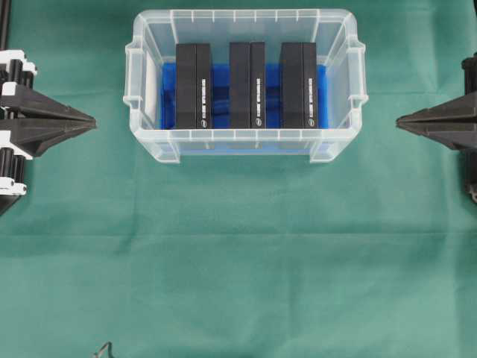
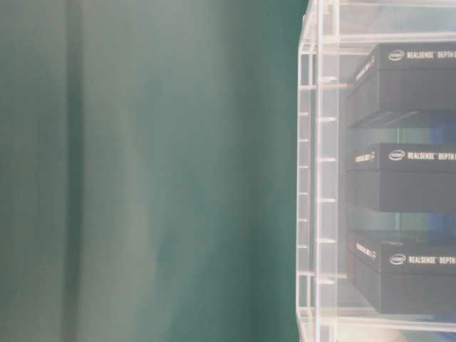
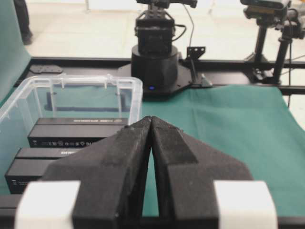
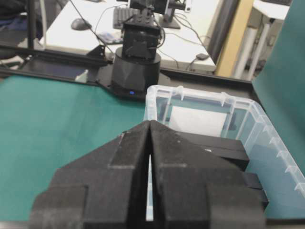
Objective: Take the box out of the case with both arms.
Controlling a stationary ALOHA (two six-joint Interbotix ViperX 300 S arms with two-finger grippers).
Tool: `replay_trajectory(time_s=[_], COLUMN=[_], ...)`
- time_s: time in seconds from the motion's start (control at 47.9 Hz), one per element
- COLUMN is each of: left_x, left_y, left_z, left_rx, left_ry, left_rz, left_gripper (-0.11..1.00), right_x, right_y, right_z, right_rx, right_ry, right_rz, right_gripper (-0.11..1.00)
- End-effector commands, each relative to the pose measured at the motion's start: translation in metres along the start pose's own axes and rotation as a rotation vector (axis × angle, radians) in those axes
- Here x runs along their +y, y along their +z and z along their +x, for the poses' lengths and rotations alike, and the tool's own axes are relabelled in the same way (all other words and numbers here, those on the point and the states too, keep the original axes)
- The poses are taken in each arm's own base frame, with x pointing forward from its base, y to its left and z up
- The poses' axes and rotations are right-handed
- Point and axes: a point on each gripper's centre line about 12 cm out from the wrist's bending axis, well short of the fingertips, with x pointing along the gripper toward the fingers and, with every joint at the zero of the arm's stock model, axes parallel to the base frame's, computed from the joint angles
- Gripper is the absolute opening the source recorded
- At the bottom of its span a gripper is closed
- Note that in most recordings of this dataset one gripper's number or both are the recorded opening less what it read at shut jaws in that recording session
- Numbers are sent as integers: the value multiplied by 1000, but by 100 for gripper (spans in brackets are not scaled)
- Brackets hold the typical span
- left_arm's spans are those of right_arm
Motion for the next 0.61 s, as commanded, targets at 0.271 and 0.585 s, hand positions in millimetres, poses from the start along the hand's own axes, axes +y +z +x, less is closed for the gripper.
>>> replay_trajectory(time_s=[0.271,0.585], left_x=[2,1], left_y=[11,78], left_z=[3,11], left_rx=[18,6], left_ry=[8,6], left_rz=[-44,-32], left_gripper=[0,0], right_x=[-2,-2], right_y=[16,93], right_z=[1,4], right_rx=[38,28], right_ry=[-12,-12], right_rz=[18,18], right_gripper=[0,0])
